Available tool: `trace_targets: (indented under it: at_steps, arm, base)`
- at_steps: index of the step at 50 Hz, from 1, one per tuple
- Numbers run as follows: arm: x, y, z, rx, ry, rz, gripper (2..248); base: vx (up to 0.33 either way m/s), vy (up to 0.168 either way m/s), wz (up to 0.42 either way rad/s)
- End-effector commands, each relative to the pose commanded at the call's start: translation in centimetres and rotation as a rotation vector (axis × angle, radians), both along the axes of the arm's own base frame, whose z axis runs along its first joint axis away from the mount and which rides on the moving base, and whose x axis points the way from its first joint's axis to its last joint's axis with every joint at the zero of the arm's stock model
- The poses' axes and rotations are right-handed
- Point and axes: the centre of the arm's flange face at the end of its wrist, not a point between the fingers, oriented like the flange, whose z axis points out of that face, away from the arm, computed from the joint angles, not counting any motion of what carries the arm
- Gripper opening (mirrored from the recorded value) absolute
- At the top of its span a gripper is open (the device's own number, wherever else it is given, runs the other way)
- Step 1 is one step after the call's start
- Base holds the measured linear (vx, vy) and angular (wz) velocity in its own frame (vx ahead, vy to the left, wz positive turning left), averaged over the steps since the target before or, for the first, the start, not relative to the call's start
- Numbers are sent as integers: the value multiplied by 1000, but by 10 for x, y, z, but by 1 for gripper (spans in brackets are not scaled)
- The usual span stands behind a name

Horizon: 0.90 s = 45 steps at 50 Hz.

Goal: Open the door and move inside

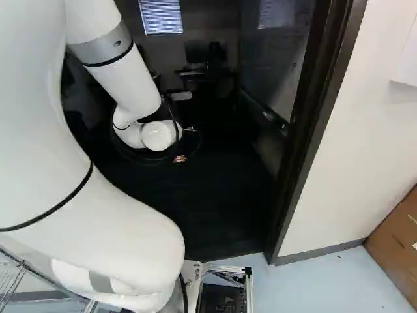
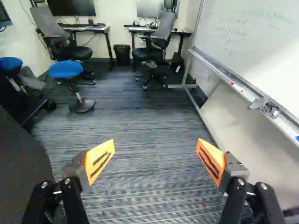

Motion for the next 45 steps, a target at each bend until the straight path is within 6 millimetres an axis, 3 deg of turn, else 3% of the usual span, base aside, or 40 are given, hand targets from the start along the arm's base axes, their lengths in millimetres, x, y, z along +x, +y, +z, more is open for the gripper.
trace_targets:
  at_steps: [45]
  arm:
    - [0,0,0,0,0,0,247]
  base:
    - [153,5,-7]
